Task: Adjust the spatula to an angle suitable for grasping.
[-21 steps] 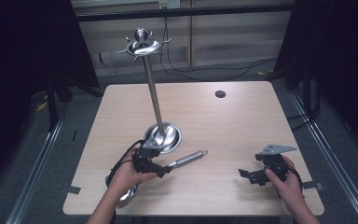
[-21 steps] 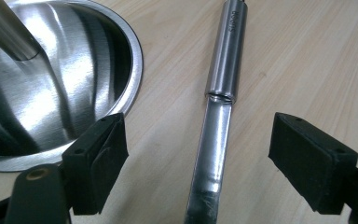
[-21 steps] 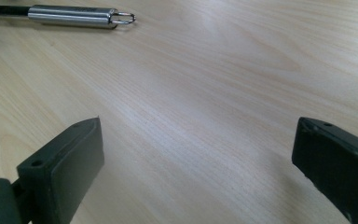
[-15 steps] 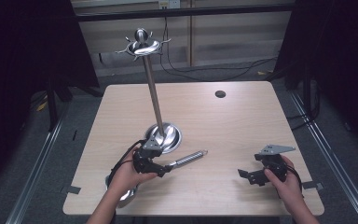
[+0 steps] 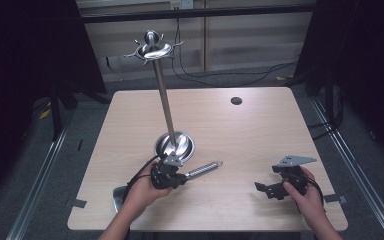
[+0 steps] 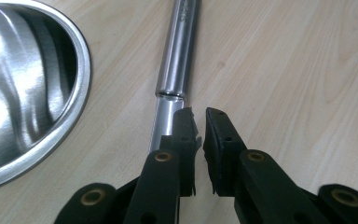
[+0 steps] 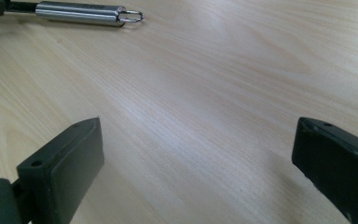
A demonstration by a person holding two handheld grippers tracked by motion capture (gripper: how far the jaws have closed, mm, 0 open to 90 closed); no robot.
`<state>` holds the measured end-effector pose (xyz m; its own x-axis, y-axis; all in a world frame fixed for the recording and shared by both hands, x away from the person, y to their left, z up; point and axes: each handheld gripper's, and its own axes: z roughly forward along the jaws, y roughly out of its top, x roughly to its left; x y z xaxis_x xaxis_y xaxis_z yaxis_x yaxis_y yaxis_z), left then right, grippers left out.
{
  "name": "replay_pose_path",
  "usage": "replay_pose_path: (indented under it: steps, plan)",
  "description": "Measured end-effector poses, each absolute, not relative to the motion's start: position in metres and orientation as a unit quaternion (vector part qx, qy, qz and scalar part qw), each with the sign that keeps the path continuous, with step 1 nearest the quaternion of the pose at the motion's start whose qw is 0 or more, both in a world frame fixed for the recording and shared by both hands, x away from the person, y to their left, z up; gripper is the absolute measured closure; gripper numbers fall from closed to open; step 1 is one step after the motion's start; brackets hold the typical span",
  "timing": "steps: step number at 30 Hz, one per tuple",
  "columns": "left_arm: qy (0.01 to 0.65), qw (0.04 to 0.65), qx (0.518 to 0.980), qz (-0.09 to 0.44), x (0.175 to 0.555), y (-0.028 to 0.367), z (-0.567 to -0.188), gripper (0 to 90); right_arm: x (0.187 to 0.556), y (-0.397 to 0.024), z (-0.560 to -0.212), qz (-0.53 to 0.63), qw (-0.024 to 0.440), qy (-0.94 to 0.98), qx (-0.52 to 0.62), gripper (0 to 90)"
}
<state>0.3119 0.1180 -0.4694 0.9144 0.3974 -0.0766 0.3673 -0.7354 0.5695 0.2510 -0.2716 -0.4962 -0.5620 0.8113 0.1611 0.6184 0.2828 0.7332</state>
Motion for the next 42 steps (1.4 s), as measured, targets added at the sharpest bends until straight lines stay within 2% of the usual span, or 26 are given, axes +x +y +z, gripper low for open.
replay_pose_path:
  steps: [4, 8, 9, 10, 13, 16, 17, 20, 24, 28, 31, 34, 40, 41, 42]
  plan:
    - [0.221, 0.3, 0.928, 0.023, 0.31, 0.111, -0.477, 83.6, 0.251, -0.271, -0.497, 0.392, 0.122, 0.792, 0.452, 1.9]
    - [0.2, 0.283, 0.938, 0.023, 0.314, 0.111, -0.477, 83.7, 0.251, -0.272, -0.496, 0.393, 0.124, 0.792, 0.451, 1.9]
    - [0.22, 0.298, 0.929, 0.021, 0.312, 0.109, -0.479, 83.7, 0.251, -0.272, -0.496, 0.393, 0.123, 0.792, 0.451, 1.9]
    - [0.204, 0.284, 0.936, 0.025, 0.315, 0.11, -0.478, 83.7, 0.251, -0.272, -0.496, 0.393, 0.124, 0.792, 0.451, 1.9]
    - [0.219, 0.294, 0.93, 0.026, 0.316, 0.108, -0.48, 83.7, 0.25, -0.272, -0.496, 0.391, 0.124, 0.792, 0.452, 1.9]
    - [0.207, 0.284, 0.936, 0.026, 0.319, 0.109, -0.479, 83.1, 0.25, -0.272, -0.497, 0.391, 0.124, 0.792, 0.452, 2.0]
    - [0.227, 0.299, 0.926, 0.022, 0.317, 0.106, -0.481, 83.1, 0.25, -0.272, -0.497, 0.391, 0.124, 0.792, 0.452, 1.9]
    - [0.209, 0.282, 0.936, 0.024, 0.322, 0.106, -0.48, 83.4, 0.248, -0.273, -0.497, 0.389, 0.125, 0.791, 0.455, 1.9]
    - [0.227, 0.291, 0.929, 0.027, 0.321, 0.105, -0.481, 84.2, 0.248, -0.273, -0.497, 0.388, 0.125, 0.792, 0.455, 1.9]
    - [0.214, 0.278, 0.936, 0.031, 0.324, 0.107, -0.48, 82.8, 0.247, -0.274, -0.498, 0.387, 0.125, 0.792, 0.455, 1.9]
    - [0.214, 0.284, 0.934, 0.028, 0.324, 0.107, -0.478, 79.6, 0.246, -0.273, -0.497, 0.386, 0.126, 0.793, 0.455, 1.9]
    - [0.234, 0.312, 0.921, 0.027, 0.321, 0.105, -0.469, 71.2, 0.247, -0.273, -0.498, 0.388, 0.126, 0.793, 0.453, 1.9]
    - [0.216, 0.293, 0.93, 0.05, 0.326, 0.109, -0.457, 65.1, 0.247, -0.271, -0.499, 0.386, 0.121, 0.795, 0.453, 2.0]
    - [0.238, 0.305, 0.921, 0.049, 0.324, 0.108, -0.459, 64.1, 0.247, -0.271, -0.499, 0.386, 0.122, 0.795, 0.452, 2.0]
    - [0.228, 0.287, 0.929, 0.054, 0.327, 0.11, -0.458, 62.8, 0.247, -0.271, -0.498, 0.386, 0.122, 0.796, 0.45, 2.0]
